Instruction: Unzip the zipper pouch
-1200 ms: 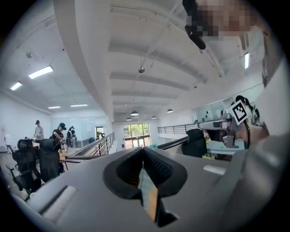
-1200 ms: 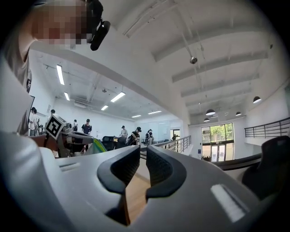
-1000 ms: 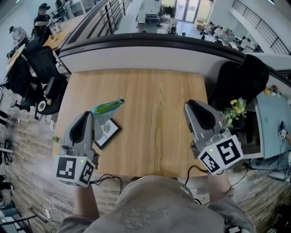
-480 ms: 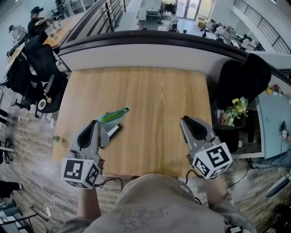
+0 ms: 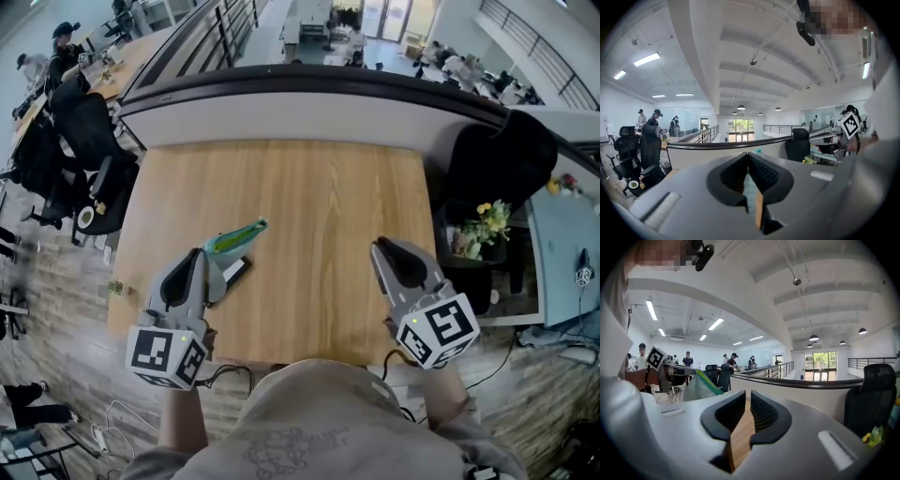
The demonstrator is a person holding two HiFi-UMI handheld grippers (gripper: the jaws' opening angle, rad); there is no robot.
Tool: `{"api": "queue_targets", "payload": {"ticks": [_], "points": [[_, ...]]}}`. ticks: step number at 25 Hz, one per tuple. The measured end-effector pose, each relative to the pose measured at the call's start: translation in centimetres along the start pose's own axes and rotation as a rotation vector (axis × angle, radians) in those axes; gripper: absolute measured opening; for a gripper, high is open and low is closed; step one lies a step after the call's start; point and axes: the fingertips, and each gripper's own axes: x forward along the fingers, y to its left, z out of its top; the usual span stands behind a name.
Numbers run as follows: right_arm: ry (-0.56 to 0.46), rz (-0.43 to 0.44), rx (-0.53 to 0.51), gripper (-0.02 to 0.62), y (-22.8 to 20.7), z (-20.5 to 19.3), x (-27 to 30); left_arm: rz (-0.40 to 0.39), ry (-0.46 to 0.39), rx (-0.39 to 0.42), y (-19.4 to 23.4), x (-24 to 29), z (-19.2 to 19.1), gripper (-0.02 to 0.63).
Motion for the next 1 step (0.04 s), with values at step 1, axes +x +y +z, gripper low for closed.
{"api": "queue_targets", "payload": {"ticks": [1], "points": [[0.001,-0.001,-0.004,0.044,-0.06,-0.04,-0.03,-0.002,0.000,0.001,-0.08,0.02,-0.04,0.008]]}}
